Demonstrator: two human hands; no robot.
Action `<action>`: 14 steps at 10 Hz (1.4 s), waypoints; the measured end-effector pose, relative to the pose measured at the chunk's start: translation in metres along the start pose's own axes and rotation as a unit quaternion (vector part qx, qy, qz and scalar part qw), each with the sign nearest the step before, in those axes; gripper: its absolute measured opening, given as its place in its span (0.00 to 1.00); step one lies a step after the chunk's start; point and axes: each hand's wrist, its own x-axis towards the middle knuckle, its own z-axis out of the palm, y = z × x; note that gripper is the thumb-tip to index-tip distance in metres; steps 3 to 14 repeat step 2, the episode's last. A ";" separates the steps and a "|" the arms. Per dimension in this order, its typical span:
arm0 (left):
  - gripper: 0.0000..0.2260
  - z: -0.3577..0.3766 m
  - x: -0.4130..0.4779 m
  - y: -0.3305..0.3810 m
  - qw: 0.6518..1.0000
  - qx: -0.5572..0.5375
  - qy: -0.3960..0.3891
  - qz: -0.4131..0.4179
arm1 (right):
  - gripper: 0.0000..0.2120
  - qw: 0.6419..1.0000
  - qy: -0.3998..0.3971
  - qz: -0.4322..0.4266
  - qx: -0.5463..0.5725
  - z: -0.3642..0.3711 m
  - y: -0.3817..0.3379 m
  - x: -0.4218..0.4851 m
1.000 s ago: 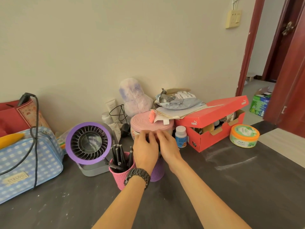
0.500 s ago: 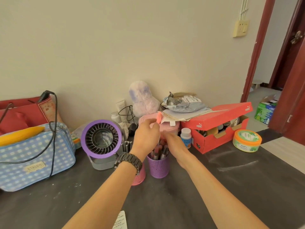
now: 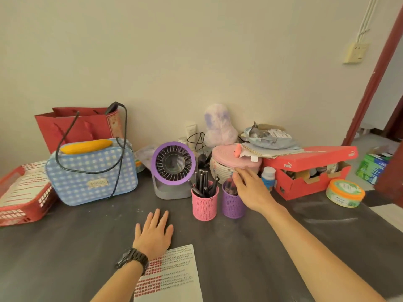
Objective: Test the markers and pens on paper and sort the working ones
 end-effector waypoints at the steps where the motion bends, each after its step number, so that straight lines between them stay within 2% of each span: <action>1: 0.26 0.007 0.001 -0.005 1.000 0.027 -0.005 0.007 | 0.24 0.997 0.043 -0.019 0.062 -0.025 -0.020 -0.013; 2: 0.26 0.010 0.005 -0.004 0.999 0.041 -0.014 0.012 | 0.25 0.972 0.153 -0.083 0.159 -0.079 -0.061 -0.040; 14: 0.26 0.010 0.005 -0.004 0.999 0.041 -0.014 0.012 | 0.25 0.972 0.153 -0.083 0.159 -0.079 -0.061 -0.040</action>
